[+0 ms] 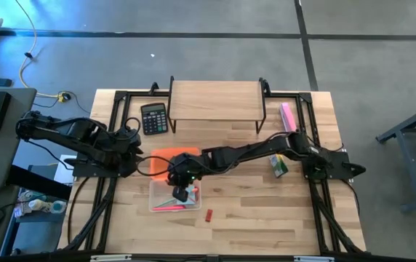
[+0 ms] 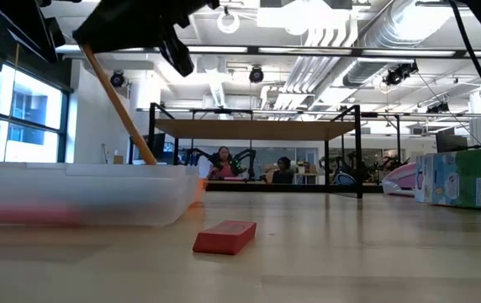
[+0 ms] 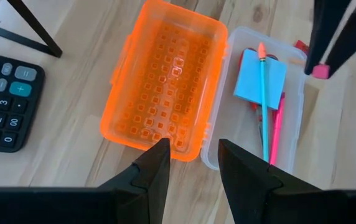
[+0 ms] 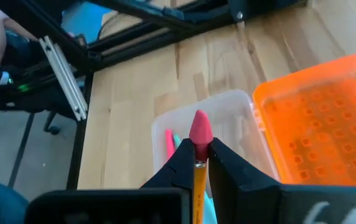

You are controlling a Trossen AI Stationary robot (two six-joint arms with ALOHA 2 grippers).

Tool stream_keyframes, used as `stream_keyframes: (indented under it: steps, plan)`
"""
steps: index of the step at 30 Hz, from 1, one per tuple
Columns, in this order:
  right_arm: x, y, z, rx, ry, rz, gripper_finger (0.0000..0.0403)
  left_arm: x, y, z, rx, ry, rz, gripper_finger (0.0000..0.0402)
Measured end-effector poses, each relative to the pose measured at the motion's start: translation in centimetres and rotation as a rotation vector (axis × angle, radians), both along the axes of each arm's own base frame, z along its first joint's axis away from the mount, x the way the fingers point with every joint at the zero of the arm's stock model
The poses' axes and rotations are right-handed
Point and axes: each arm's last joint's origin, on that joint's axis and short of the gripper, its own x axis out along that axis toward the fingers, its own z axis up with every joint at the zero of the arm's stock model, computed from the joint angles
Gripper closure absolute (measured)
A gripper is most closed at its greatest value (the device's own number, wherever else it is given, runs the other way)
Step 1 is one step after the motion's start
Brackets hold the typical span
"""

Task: Pack school essentials
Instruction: Put the orange pencil into the supply box

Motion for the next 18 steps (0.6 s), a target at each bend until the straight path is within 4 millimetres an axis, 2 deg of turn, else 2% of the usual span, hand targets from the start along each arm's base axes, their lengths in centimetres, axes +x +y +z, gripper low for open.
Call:
stream_keyframes:
  steps: [6,14,18]
  plan:
    - [-0.03,-0.02,-0.20,0.008,0.015,0.013,0.0382,-0.01,0.00,0.00,-0.001,0.000,0.001,0.0275]
    - [-0.03,-0.05,-0.21,0.025,0.021,0.000,0.0306,-0.01,0.00,0.00,0.001,0.000,-0.001,0.0275]
    - [-0.03,-0.07,-0.20,0.025,0.021,-0.001,0.0287,-0.01,0.00,0.00,0.001,0.000,-0.001,0.0275]
